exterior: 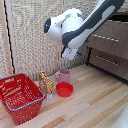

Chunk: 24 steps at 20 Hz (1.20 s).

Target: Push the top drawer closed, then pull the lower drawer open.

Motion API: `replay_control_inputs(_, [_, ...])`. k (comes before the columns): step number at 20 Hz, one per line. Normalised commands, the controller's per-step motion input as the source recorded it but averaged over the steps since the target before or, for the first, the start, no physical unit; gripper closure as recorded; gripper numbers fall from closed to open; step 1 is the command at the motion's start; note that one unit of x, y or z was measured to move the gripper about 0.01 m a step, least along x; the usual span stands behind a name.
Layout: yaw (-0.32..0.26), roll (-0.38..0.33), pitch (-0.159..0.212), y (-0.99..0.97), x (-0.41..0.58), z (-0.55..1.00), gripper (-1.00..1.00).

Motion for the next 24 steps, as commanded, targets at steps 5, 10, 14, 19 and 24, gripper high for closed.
replay_control_inputs(5, [0.111,-0.221,-0.007,-0.34,-0.001,0.26,-1.0])
replay_control_inputs(10, [0.105,-0.238,0.0,-0.44,0.0,0.01,-1.0])
replay_control_inputs(14, [0.096,-0.235,0.0,-0.47,-0.001,0.01,-1.0])
replay_control_inputs(19, [0.111,-0.204,-0.006,-0.55,-0.02,0.03,-1.0])
replay_control_inputs(24, [0.107,-0.156,0.004,-0.59,-0.014,0.03,-1.0])
